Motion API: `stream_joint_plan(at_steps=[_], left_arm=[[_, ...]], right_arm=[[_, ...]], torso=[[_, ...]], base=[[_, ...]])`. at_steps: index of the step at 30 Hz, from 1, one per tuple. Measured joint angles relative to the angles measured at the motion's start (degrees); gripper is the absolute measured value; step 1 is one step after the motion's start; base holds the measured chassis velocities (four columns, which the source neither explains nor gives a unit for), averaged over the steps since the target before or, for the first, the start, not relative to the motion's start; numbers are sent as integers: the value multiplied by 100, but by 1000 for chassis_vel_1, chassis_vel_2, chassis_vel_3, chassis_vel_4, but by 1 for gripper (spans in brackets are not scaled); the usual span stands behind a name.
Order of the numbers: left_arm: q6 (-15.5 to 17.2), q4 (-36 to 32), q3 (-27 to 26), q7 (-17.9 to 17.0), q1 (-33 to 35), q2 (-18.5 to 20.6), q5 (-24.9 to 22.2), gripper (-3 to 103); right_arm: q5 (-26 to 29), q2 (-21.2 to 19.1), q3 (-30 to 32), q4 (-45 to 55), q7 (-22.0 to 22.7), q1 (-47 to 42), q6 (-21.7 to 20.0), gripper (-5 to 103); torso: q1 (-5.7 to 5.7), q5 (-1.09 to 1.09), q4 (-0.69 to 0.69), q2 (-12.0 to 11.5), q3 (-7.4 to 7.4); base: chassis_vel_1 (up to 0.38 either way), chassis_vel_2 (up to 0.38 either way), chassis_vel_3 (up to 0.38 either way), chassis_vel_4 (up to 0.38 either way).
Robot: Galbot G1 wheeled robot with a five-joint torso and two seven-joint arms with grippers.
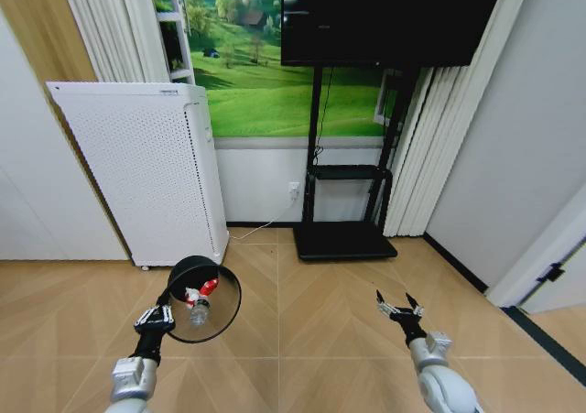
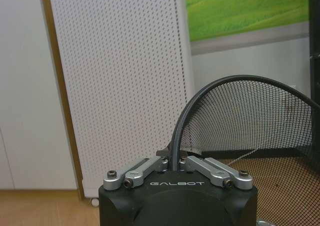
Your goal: Pick up the trash bin and place the garbage on the floor into it.
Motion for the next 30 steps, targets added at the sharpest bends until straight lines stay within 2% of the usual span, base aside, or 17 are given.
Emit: stream_joint_plan(at_steps=[1, 3, 4, 5, 8, 10, 19, 30], left_arm=[[0, 0, 0, 0, 0, 0, 0, 3], [412, 74, -160, -88, 101, 44, -484, 3], [412, 74, -160, -88, 101, 44, -484, 3], [738, 136, -240, -147, 158, 72, -759, 3], [820, 159, -253, -151, 173, 84, -842, 3], [999, 272, -219, -142, 264, 108, -1072, 3], [1223, 397, -246, -289, 556, 87, -1186, 3], [1428, 806, -308, -583, 349, 123, -1172, 3]], right_arm=[[0, 0, 0, 0, 0, 0, 0, 100], [0, 0, 0, 0, 0, 1, 0, 100], [0, 0, 0, 0, 0, 1, 0, 100], [0, 0, 0, 0, 0, 2, 0, 100], [0, 0, 0, 0, 0, 2, 0, 100], [0, 0, 0, 0, 0, 2, 0, 100], [0, 0, 0, 0, 0, 1, 0, 100], [0, 0, 0, 0, 0, 1, 1, 100]], torso=[[0, 0, 0, 0, 0], [3, 0, -1, -1, 3], [3, 0, -1, -1, 3], [5, 2, 1, -1, 4], [5, 1, 1, -1, 4], [4, 0, -1, -1, 3], [4, 1, 0, -1, 2], [3, 1, -1, -1, 2]], base=[[0, 0, 0, 0], [-75, 61, 51, -58], [-75, 59, 54, -58], [-49, 62, 50, -51], [-40, 62, 50, -35], [0, 0, 0, 0], [0, 0, 0, 0], [0, 0, 0, 0]])
